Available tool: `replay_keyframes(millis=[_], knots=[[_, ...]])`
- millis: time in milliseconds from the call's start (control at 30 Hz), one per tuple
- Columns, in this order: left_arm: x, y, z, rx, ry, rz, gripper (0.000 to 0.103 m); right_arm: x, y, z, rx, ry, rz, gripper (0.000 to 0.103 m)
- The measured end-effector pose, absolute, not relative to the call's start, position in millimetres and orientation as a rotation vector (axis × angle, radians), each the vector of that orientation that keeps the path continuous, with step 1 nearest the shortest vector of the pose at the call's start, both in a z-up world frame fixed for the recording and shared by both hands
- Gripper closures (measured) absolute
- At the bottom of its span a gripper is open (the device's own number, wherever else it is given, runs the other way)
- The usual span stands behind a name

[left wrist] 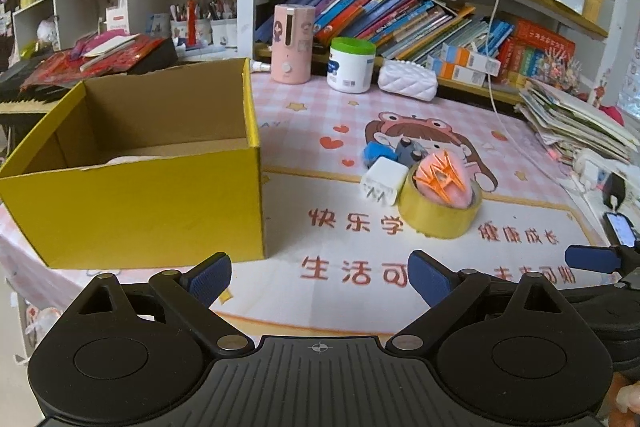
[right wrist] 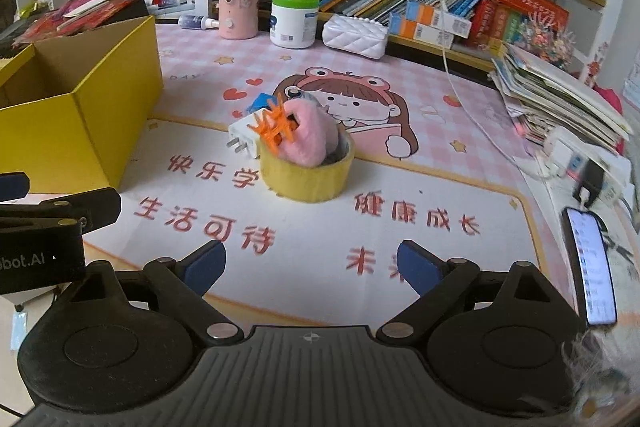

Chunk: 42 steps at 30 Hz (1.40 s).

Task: Organize objects
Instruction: 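Grasp the pink plush donut with orange clip using the left gripper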

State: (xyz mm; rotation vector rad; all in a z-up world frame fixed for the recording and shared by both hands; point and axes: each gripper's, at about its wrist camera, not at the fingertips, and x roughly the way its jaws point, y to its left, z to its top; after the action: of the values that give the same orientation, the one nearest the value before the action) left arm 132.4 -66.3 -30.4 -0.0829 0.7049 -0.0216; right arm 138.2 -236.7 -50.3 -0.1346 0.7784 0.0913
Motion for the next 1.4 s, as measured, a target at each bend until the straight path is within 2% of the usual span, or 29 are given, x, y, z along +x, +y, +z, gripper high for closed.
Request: replay_keyframes(millis=[700,1000,1133,1200,1267,1400], knots=[[219.9,-129.7,-21.2,-0.137,0.663,-0.080,0.007,226.6,-279.6,-70.7,-0.169,0.792,0.259,0.009],[271.6,-173.0,-47.0,-0.070,0.761,-0.148,0.008,236.3,-301.3,-69.8,-0.161,0.760,0.311,0.006],[283.9,-182.9,-62.2,-0.047,0.816,-0.158,0.015,236.6,-304.3,-70.4,-0.182,0.753,0.327,0.005],[287.7,-185.0,-68.6,-0.037,0.839,-0.162,0.022,237.2,-304.9,-71.6,-0.187,0.755,0.333,0.005],[289.5,-186.9,-74.2,-0.016,0.851,-0.144,0.035,237.2,-305.3,-72.3,-0.191,0.755,0.338,0.005],[285.7,-181.1,-67.6,-0.040,0.825,-0.160,0.040,239.7,-304.7,-73.7,-0.190,0.759,0.341,0.004]])
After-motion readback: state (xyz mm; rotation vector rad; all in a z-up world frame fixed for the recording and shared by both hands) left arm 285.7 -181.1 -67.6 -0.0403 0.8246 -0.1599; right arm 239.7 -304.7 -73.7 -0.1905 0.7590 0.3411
